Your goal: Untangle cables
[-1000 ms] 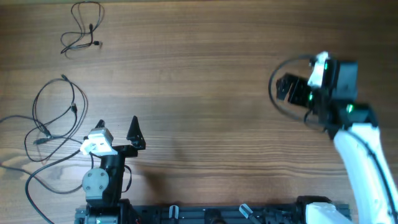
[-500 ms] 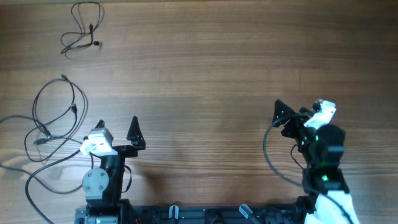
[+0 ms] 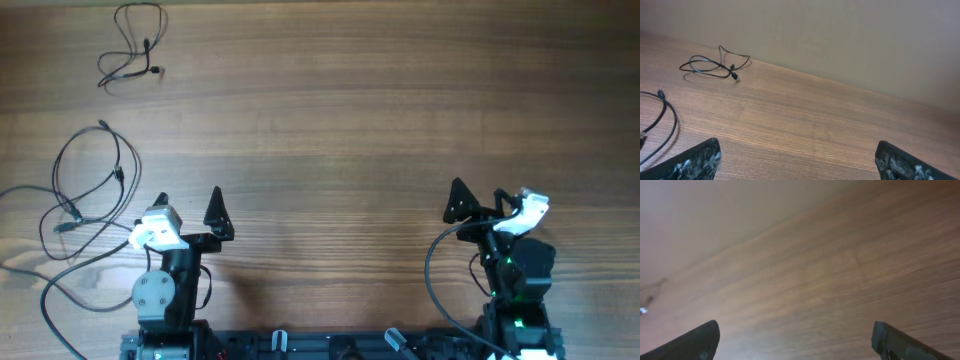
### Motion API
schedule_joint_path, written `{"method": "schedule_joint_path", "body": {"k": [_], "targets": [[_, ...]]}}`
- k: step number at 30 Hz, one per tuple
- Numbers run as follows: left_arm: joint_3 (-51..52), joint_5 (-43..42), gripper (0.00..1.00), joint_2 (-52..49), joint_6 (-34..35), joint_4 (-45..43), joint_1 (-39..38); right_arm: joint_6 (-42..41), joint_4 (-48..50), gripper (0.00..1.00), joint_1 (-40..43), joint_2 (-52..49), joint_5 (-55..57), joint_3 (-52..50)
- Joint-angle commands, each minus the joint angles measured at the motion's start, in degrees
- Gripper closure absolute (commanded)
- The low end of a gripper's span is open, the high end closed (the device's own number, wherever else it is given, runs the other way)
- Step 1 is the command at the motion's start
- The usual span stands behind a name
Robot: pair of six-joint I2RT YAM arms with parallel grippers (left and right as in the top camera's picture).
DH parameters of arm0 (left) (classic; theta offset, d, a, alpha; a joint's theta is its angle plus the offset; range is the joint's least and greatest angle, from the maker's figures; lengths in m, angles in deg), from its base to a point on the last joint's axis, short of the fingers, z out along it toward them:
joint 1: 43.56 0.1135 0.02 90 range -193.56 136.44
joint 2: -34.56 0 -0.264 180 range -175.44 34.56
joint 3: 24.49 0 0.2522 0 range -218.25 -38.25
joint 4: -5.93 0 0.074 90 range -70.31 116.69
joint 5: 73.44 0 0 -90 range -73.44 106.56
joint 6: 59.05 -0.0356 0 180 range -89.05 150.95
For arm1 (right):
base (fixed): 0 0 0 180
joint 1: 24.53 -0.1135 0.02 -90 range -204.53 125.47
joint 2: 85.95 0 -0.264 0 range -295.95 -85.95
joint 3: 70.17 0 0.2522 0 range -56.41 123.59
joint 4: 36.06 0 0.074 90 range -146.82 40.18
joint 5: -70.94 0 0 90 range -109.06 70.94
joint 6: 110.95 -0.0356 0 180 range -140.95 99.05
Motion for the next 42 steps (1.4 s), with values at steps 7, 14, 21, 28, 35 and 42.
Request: {"method": "schedule_joint_path", "body": {"k": [7,14,21,28,35,42], "targets": [[0.3,0.4,0.00,0.4,-0.9,0.3,0.5,20.3,-5.8,0.00,-0.3,13.8,1.4,-0.1],[0.3,0.4,0.00,0.4,-0.9,0.3,0.5,26.3,-5.8,0.00,-0.8,21.3,1.6,-0.1],[0.3,0.4,0.00,0.4,-0.9,0.3,0.5,29.9,-5.8,0.00,-1.9,21.3,1.6,-0.1],[0.3,0.3,0.00,0.4,-0.9,0.3,0.5,29.6,-5.8,0.00,-2.8,21.3,1.6,-0.1],[0.3,0.4,0.00,0.4,-0.9,0.3,0.5,26.8,-5.8,0.00,-2.8,21.3,1.8,-0.1],[0.3,0.4,0.00,0.4,-0.9,0.3,0.5,26.6,-5.7,0.00,-2.8,21.3,1.6,-0.1]]}}
